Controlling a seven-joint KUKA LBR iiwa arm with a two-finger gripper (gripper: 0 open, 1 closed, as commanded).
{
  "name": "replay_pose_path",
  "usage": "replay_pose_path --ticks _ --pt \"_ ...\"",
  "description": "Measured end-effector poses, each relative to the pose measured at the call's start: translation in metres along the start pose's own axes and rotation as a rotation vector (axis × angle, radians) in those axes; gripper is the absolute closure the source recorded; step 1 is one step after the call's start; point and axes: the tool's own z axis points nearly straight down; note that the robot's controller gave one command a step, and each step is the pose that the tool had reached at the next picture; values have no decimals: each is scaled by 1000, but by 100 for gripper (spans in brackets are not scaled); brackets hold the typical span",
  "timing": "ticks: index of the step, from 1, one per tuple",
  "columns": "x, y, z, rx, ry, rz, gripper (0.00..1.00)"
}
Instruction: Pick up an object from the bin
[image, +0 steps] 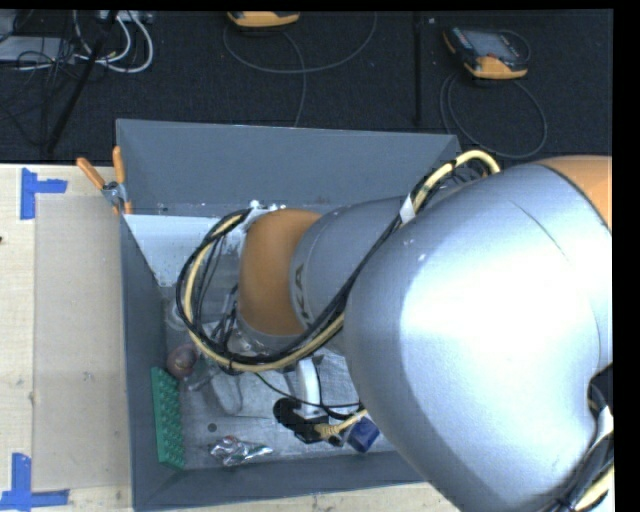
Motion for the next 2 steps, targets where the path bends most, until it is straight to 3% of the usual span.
replay_pose_path --ticks 1,2 --pt "2 -16 -1 -31 -2 167 0" --pt "2 -16 -1 -30 -2 166 100"
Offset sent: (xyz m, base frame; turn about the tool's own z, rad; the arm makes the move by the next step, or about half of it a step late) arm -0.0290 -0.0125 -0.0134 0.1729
